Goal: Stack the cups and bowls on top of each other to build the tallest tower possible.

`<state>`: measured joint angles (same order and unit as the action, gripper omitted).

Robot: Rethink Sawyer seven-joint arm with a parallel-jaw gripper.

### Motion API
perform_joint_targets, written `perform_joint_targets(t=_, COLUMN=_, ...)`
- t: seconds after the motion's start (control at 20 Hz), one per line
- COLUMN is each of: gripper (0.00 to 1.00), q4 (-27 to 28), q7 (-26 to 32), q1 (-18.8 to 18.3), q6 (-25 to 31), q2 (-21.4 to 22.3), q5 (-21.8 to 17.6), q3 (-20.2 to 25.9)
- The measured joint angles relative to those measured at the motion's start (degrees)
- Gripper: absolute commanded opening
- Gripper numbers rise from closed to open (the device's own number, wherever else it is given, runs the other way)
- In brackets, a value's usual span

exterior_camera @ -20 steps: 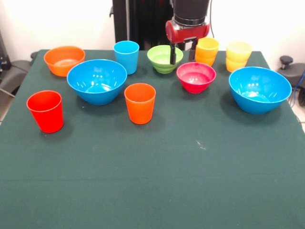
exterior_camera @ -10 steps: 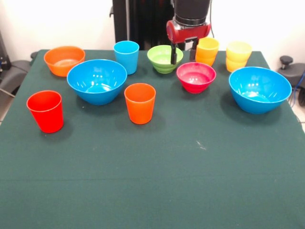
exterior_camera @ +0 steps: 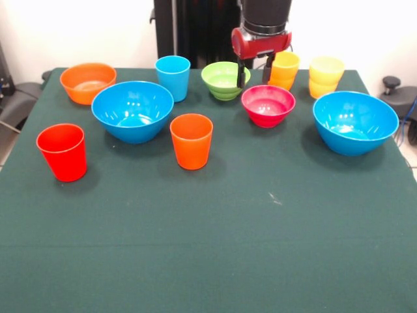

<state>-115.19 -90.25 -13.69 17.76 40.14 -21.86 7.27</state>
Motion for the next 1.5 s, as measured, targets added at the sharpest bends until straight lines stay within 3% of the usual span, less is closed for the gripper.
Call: perform_joint_targets(t=1.5, gripper=1.00, q4=1.47, q7=0.00, q1=-0.14, q6=-2.03, q2=-0.01, q5=-0.01, q3=-0.41)
